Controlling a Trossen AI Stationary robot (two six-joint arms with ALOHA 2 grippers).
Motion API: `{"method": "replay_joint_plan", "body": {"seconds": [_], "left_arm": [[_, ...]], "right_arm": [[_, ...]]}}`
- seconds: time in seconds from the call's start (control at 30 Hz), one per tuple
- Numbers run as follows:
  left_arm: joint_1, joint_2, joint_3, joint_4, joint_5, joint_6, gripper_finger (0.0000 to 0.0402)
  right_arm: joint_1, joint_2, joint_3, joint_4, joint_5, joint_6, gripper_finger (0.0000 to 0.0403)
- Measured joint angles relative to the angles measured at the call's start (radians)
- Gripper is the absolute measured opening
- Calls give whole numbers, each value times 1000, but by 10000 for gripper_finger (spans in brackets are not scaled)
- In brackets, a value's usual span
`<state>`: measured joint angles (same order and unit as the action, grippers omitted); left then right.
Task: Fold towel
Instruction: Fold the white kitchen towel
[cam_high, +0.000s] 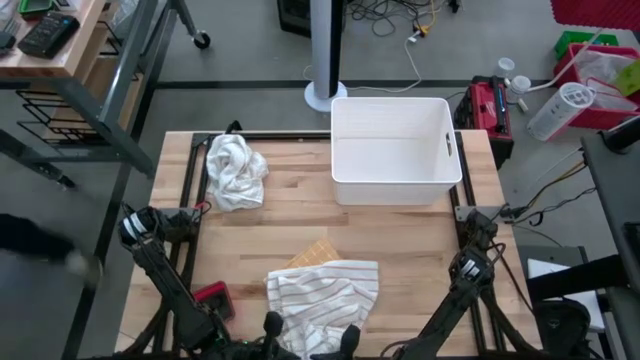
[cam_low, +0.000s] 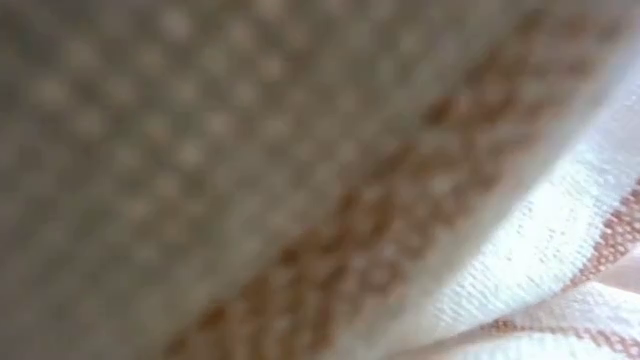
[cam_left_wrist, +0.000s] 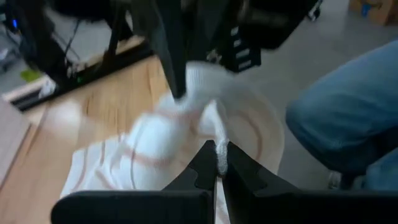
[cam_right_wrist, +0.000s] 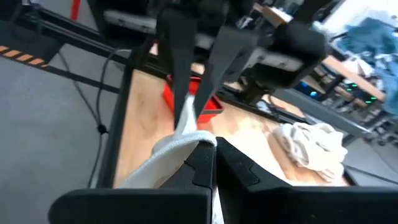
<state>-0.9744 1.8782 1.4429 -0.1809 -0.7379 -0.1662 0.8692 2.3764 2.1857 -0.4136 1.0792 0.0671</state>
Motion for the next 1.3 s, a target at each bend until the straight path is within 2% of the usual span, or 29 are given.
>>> {"method": "replay_joint_plan", "body": {"seconds": [0.2, 0.37, 0.5, 0.57, 0.7, 0.9, 1.03, 1.2, 1.3], "left_arm": [[-5, 0, 2, 93, 6, 102, 2], [-16, 0, 2, 93, 146, 94, 2], [-56, -8, 2, 91, 164, 82, 2], [-73, -16, 7, 93, 153, 84, 2], [-92, -16, 28, 95, 26, 121, 2], [-57, -17, 21, 108, 3, 133, 2], [-31, -17, 7, 113, 20, 121, 2], [-27, -17, 2, 120, 46, 120, 2], [-27, -18, 2, 120, 46, 120, 2]], "right_arm": [[-1, 0, 0, 13, -40, -5, 0], [-1, 0, 0, 13, -40, -45, 0], [2, 0, 0, -1, -40, -70, 0], [4, 0, 0, -1, -42, -81, 0], [5, -1, 0, 10, -139, -110, 0], [-16, -1, 0, 31, -165, -86, 2], [-21, -1, 0, 52, -148, -78, 20], [-21, -1, 0, 51, -104, -72, 63], [-21, -1, 0, 48, -37, -71, 92]]}}
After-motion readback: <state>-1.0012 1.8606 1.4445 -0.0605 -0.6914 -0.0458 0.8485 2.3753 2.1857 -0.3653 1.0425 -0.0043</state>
